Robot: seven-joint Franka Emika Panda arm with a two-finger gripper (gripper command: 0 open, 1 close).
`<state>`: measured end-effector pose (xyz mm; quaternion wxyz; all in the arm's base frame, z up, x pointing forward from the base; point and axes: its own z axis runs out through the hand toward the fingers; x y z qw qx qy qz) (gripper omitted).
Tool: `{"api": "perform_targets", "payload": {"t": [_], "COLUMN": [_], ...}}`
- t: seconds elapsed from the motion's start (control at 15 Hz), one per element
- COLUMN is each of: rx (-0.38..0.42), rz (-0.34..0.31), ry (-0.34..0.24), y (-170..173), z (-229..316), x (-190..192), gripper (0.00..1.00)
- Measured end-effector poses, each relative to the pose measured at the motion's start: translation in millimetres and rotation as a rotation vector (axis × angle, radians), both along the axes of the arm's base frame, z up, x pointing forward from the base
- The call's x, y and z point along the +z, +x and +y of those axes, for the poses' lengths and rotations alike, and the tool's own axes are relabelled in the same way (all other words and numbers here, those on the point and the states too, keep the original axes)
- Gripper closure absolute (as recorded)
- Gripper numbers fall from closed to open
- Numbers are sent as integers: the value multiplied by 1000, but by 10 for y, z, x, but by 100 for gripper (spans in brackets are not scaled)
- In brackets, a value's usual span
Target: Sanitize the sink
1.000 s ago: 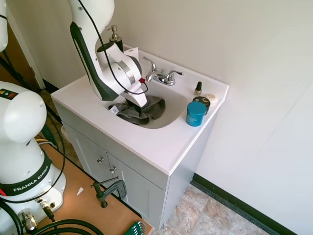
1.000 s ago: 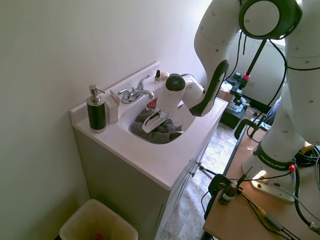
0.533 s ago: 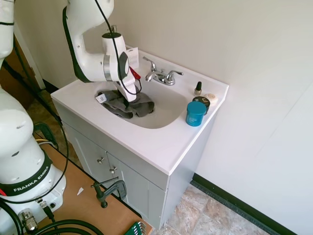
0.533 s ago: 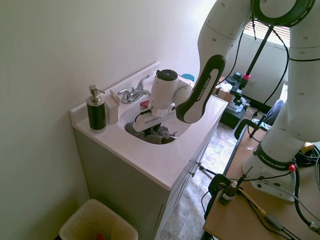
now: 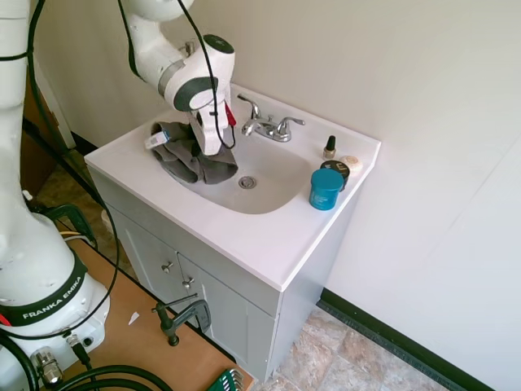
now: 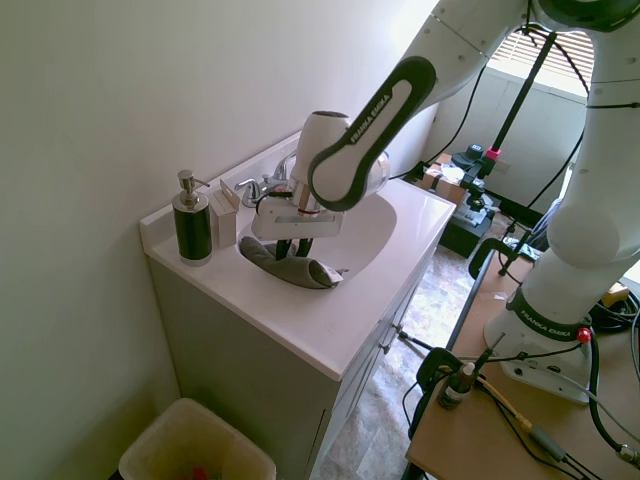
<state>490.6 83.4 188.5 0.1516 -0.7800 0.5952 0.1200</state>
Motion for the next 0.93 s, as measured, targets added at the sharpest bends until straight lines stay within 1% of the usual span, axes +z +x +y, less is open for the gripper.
{"api": "perform_targets", "payload": {"t": [0.07, 0.13, 0.2, 0.47, 0.67, 0.73, 0.87, 0.93], "rx": [23, 78, 129, 291, 399, 434, 511, 547], "rz": [9, 9, 3, -54, -126, -157, -215, -233], "ry": [55, 86, 85, -6, -48, -61, -91, -107], "y": [-16, -50, -115, -557, -860, -944, -1119, -1210], "z": [-25, -36, -38, 95, 292, 376, 564, 651], "x": [74, 147, 198, 382, 484, 519, 589, 626], "gripper": [100, 100, 100, 100, 100, 0, 0, 0]}}
